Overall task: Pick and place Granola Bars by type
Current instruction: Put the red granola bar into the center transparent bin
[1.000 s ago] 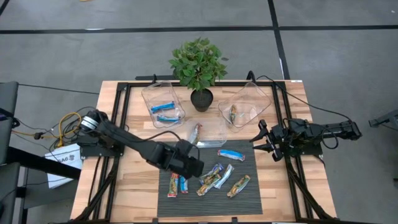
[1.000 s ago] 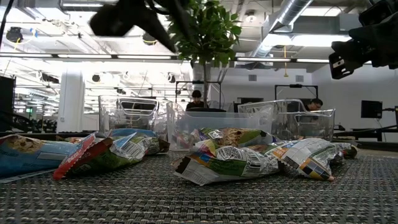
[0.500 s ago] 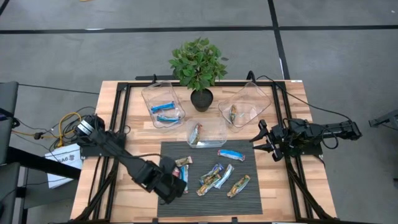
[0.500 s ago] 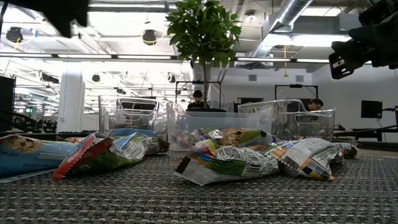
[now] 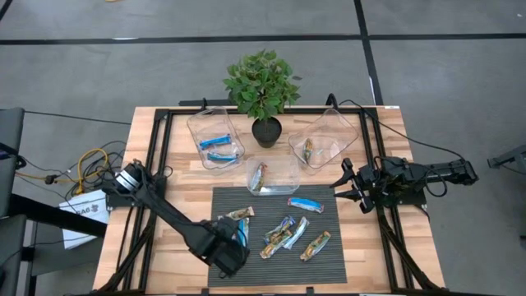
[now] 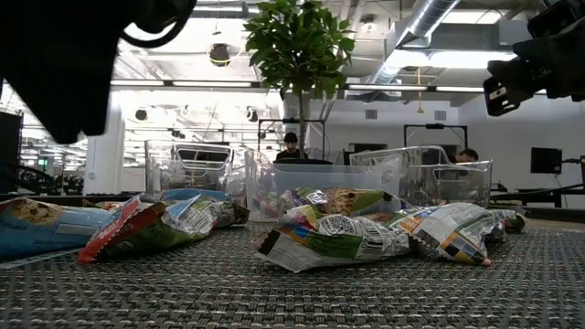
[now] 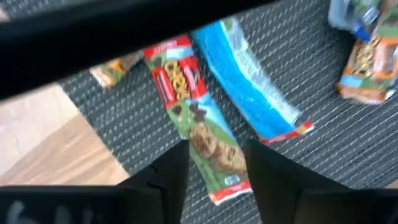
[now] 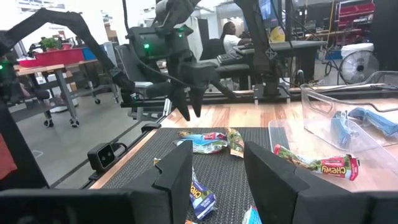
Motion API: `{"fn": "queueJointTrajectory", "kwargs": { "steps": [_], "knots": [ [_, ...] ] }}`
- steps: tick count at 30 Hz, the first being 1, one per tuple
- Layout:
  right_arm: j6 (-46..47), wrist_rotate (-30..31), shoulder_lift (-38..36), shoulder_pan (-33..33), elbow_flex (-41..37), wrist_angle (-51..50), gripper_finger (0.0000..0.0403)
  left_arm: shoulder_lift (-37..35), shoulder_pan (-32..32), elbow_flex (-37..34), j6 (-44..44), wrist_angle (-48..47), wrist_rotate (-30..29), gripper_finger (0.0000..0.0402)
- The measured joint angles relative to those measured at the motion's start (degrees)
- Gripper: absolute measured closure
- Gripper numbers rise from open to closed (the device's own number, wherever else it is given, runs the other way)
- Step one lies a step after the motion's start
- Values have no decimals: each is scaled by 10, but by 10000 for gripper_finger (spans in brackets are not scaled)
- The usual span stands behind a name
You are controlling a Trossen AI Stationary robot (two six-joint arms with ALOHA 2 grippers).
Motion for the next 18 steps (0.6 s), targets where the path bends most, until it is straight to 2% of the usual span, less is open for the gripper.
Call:
{"fn": "queueJointTrajectory", "kwargs": {
  "steps": [3, 9, 13, 18],
  "knots": [
    [0, 0, 0, 0, 0, 0, 266, 0, 8, 0, 1, -12, -7, 213],
    [0, 0, 0, 0, 0, 1, 265, 11, 30, 0, 0, -9, 42, 152],
    [0, 0, 0, 0, 0, 1, 264, 34, 40, 0, 2, 8, 55, 134],
    [0, 0, 0, 0, 0, 1, 266, 65, 51, 0, 29, 11, 86, 132]
  ]
}}
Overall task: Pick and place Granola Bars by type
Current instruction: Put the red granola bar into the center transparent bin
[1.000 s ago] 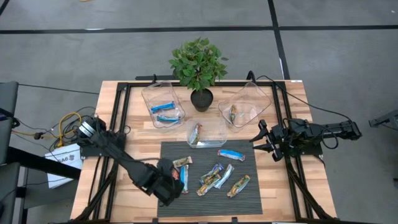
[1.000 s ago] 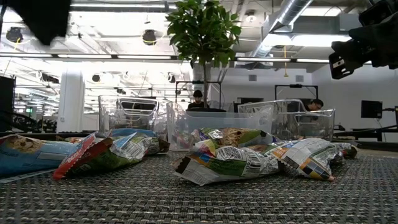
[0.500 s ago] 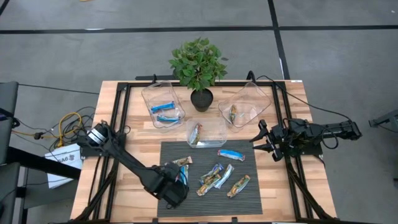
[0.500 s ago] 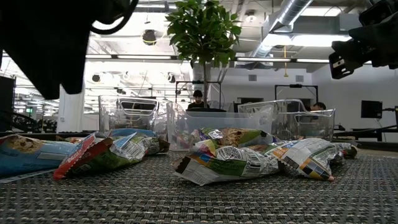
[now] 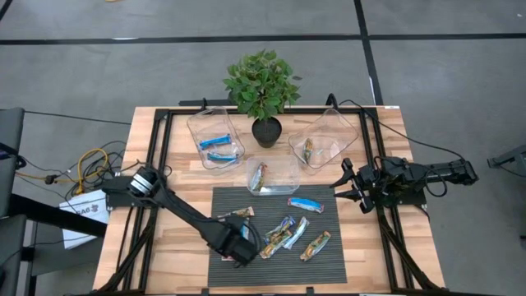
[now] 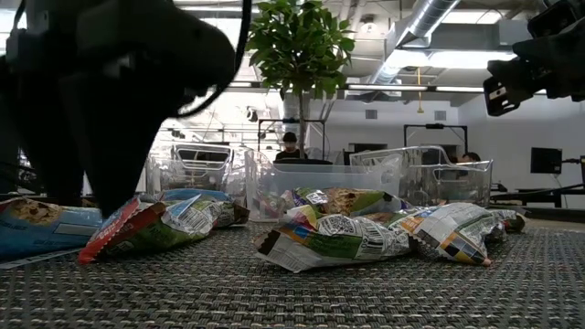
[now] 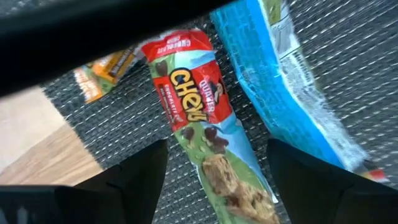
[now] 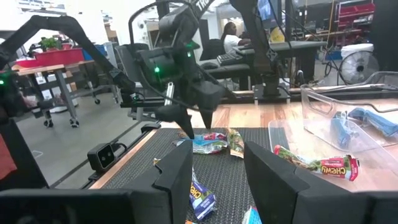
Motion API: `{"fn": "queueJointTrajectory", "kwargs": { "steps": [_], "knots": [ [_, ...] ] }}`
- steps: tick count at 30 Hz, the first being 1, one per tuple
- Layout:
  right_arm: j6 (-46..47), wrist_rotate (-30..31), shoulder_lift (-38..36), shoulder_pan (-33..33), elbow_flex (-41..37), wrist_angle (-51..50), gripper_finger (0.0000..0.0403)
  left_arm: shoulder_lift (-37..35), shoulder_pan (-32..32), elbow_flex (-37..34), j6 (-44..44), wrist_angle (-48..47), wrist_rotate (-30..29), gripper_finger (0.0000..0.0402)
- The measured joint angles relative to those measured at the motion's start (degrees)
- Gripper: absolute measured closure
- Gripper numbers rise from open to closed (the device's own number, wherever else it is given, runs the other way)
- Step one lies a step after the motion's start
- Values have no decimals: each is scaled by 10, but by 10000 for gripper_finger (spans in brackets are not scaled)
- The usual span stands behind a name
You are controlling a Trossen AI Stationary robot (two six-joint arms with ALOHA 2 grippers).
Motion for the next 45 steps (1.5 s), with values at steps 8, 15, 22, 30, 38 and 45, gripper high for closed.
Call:
{"fn": "queueJointTrajectory", "kwargs": {
  "steps": [8, 15, 22, 30, 38, 45],
  "knots": [
    [0, 0, 0, 0, 0, 0, 266, 9, 4, 0, 11, 8, 4, 141],
    [0, 0, 0, 0, 0, 0, 265, 9, 4, 0, 26, 4, 0, 180],
    [0, 0, 0, 0, 0, 0, 266, 9, 4, 0, 26, 4, -5, 244],
    [0, 0, 0, 0, 0, 0, 264, 9, 4, 0, 26, 4, -5, 303],
    [0, 0, 0, 0, 0, 0, 266, 9, 4, 0, 42, 4, -5, 363],
    [0, 1, 0, 0, 0, 0, 265, 9, 4, 0, 52, 4, -7, 396]
  ]
}}
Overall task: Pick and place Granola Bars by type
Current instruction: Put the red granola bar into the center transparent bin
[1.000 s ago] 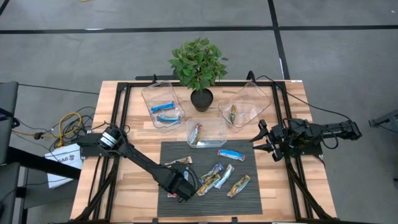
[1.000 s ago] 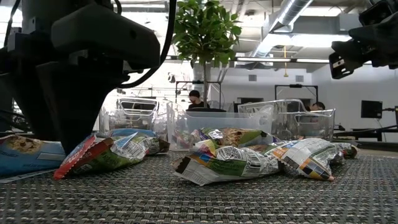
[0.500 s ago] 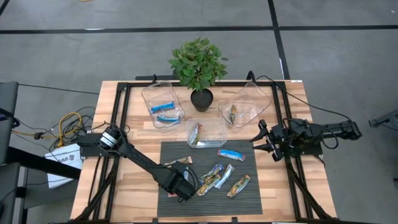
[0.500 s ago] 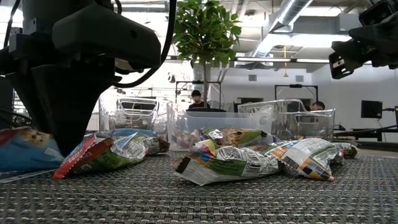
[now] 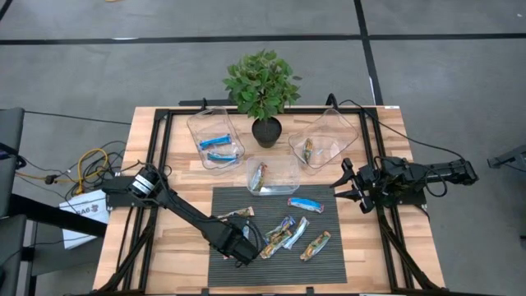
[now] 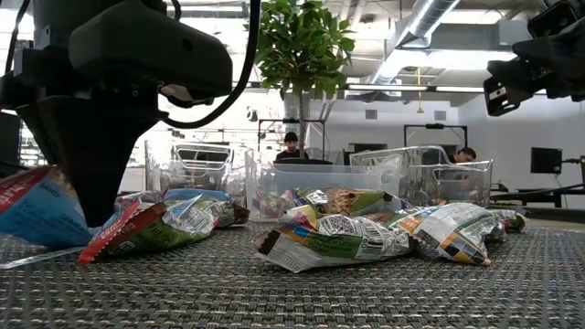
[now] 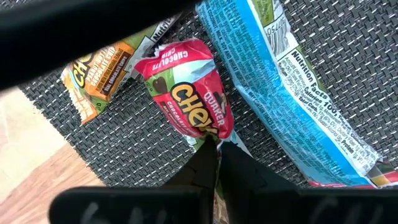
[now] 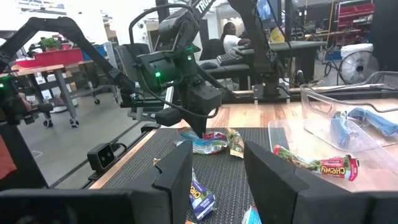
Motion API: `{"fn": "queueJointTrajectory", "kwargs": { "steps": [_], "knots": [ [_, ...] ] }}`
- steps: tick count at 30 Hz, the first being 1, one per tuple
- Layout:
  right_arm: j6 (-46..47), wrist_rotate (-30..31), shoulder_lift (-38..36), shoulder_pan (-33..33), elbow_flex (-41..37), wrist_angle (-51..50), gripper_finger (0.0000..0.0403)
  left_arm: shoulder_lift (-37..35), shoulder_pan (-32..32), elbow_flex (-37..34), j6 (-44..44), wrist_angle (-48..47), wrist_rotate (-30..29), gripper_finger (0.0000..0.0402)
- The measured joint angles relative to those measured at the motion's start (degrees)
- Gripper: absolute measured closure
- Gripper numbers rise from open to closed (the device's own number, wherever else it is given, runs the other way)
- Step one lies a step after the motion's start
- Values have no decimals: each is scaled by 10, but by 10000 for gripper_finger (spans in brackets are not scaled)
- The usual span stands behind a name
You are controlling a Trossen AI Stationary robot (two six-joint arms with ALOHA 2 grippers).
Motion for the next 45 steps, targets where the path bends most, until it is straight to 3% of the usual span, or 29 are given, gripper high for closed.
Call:
{"fn": "queueJointTrajectory", "kwargs": {
  "steps": [13, 18, 29, 40, 45],
  "knots": [
    [0, 0, 0, 0, 0, 0, 266, -4, -12, 0, 16, 26, -15, 399],
    [0, 0, 0, 0, 0, 0, 265, -24, -24, 0, 6, 37, -49, 400],
    [0, 0, 0, 0, 0, 0, 266, -103, -42, 0, -22, 77, -206, 401],
    [0, 0, 0, 0, 0, 0, 264, -190, -44, 0, 51, 189, -367, 401],
    [0, 0, 0, 0, 0, 0, 266, -208, -42, 0, 70, 202, -411, 401]
  ]
}}
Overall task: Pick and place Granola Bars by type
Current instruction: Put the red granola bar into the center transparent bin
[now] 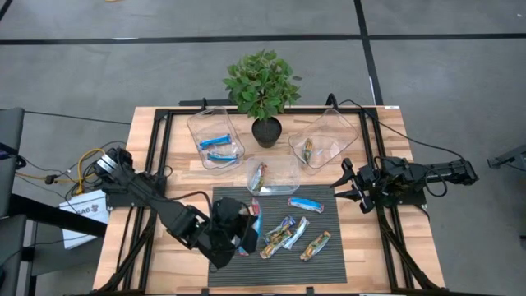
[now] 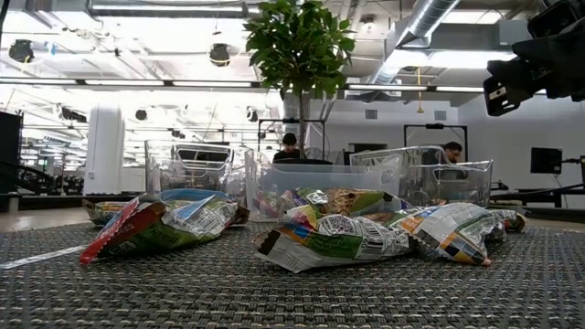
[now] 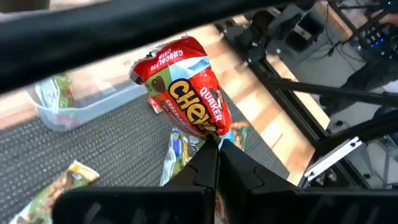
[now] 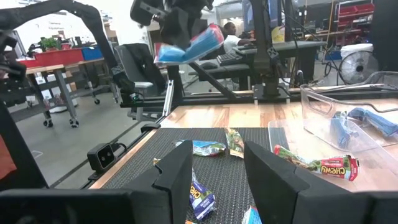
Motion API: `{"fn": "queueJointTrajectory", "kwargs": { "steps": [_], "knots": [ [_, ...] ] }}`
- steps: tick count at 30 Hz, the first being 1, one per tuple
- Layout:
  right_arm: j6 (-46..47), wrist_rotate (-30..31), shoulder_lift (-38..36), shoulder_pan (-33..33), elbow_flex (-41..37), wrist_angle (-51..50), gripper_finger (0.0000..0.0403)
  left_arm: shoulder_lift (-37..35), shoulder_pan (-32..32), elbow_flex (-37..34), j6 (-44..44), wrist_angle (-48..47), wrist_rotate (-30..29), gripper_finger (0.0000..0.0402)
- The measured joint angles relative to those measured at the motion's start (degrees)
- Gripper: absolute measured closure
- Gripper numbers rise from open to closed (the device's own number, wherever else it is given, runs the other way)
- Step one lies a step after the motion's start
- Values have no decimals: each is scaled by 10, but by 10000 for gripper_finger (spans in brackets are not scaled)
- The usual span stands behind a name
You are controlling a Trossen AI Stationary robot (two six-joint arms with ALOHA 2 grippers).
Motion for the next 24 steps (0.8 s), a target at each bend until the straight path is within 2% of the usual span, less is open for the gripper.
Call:
{"fn": "queueJointTrajectory", "kwargs": {
  "steps": [11, 15, 24],
  "knots": [
    [0, 0, 0, 0, 0, 0, 265, 0, 33, 0, -1, -2, 0, 401],
    [0, 0, 0, 0, 0, 0, 264, 0, 70, 0, 1, -4, 0, 401],
    [0, 0, 0, 0, 0, 0, 266, 1, 182, 0, 69, -5, 3, 401]
  ]
}}
